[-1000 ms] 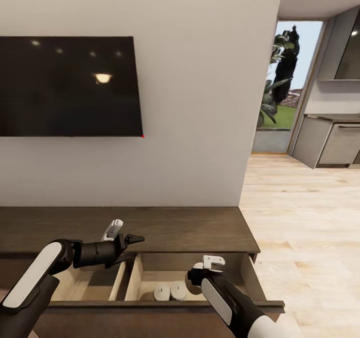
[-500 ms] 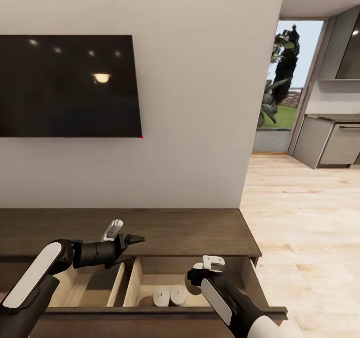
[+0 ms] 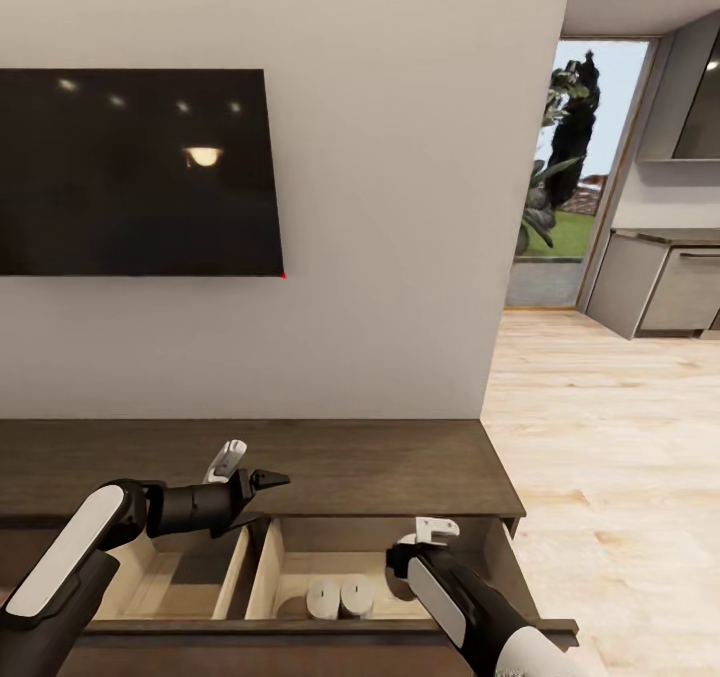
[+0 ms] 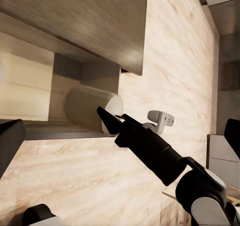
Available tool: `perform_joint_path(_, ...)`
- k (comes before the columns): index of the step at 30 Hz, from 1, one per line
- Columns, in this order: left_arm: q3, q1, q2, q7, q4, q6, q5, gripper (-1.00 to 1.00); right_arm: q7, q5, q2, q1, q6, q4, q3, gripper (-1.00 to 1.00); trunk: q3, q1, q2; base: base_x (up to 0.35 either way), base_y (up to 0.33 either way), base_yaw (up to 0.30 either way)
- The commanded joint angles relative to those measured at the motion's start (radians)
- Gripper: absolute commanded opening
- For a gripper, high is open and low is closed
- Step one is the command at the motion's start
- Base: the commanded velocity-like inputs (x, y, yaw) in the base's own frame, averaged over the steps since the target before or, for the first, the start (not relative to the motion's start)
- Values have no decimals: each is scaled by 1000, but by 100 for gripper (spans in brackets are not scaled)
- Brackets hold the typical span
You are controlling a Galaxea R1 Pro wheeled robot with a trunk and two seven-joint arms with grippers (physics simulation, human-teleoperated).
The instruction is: Place each of the two pumpkins and all three candles from the living room inside a cabinet in the living room (use any cabinet), then make sure every cabinet is closed, and position the cauldron so it is next to a table in the living room.
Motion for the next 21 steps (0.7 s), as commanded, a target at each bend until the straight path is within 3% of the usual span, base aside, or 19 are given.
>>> perform_joint_path(1,-1,-1,1,11,-1,-1,10,100,-13,-13,0,-5,-1,7,4,-100,-1,0,-1,0,0,0)
perform_joint_path(21,-1,-1,2,11,-1,-1,10,100,-22,-13,1,-12,-6,26,3,-100,-1,0,-1,46,0,0)
